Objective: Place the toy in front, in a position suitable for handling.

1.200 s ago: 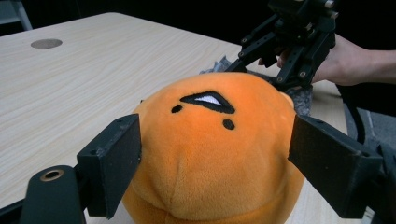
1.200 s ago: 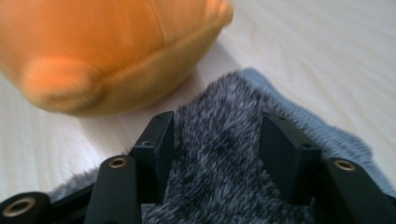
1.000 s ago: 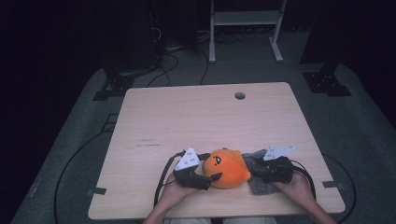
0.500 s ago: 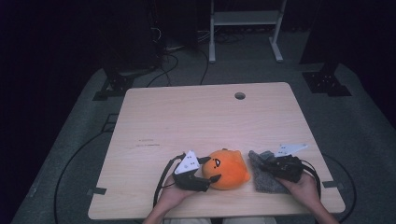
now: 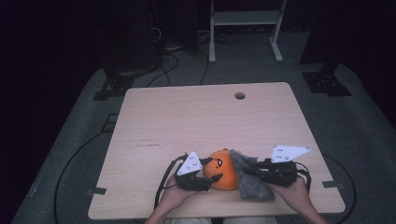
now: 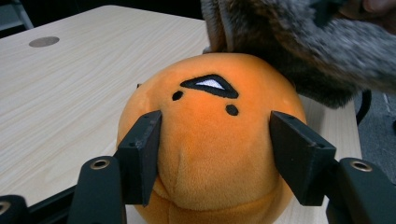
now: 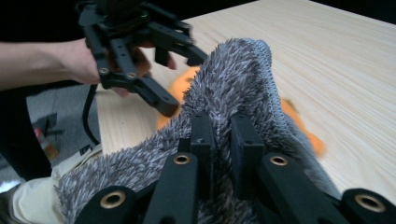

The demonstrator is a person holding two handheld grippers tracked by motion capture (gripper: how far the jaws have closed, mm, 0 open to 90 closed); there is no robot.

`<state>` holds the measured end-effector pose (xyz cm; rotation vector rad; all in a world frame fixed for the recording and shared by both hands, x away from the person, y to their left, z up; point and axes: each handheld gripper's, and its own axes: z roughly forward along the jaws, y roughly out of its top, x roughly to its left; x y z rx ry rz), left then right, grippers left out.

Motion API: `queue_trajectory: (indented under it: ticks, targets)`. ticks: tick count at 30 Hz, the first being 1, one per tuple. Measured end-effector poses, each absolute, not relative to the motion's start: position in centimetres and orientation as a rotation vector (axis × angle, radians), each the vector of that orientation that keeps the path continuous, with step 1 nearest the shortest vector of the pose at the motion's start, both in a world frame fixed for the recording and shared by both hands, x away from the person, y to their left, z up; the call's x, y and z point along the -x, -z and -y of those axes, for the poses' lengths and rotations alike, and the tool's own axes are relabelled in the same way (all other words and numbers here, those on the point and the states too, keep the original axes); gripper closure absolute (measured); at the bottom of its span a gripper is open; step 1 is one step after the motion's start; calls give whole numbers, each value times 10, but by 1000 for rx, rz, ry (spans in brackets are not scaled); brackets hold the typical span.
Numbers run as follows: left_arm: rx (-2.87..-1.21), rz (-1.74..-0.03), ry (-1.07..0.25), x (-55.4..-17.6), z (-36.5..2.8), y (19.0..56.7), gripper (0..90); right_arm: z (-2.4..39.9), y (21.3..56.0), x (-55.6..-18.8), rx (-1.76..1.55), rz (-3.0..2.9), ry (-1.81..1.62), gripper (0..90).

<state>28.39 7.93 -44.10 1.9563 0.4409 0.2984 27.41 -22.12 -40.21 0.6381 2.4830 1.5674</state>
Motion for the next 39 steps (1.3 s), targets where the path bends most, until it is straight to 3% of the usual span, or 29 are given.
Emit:
queue_trajectory:
  ticks: [4, 14, 24, 33, 39]
  targets:
    - [-1974, -458, -286, -286, -82, 441, 395, 207, 411, -277, -611, -2507, -1501, 807]
    - [-1992, -466, -272, -286, -86, 442, 404, 242, 431, -284, -810, -2505, -1432, 809]
    - [-2004, -482, -263, -287, -88, 443, 414, 215, 412, -275, -657, -2492, -1463, 809]
    - [-2018, -480, -235, -289, -96, 445, 416, 248, 429, -289, -855, -2480, -1436, 810]
    - [-2031, -448, -259, -285, -91, 445, 425, 228, 411, -286, -730, -2462, -1525, 809]
